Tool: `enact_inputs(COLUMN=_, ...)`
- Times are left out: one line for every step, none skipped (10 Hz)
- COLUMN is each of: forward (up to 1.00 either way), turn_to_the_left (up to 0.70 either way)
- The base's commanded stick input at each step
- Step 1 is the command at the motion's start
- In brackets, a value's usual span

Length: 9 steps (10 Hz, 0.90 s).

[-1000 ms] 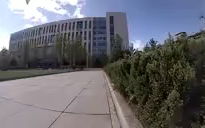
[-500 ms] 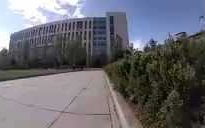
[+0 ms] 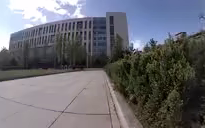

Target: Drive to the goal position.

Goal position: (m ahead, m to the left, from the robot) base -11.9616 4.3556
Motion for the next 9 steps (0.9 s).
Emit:
enact_inputs(forward=0.69, turn_to_the_left=0.35)
enact_inputs(forward=0.63, turn_to_the_left=0.33)
enact_inputs(forward=0.57, turn_to_the_left=0.32)
enact_inputs(forward=0.51, turn_to_the_left=0.31)
enact_inputs(forward=0.12, turn_to_the_left=0.05)
enact_inputs(forward=-0.46, turn_to_the_left=0.0)
enact_inputs(forward=-0.34, turn_to_the_left=0.0)
enact_inputs(forward=-0.03, turn_to_the_left=0.0)
enact_inputs(forward=0.36, turn_to_the_left=0.0)
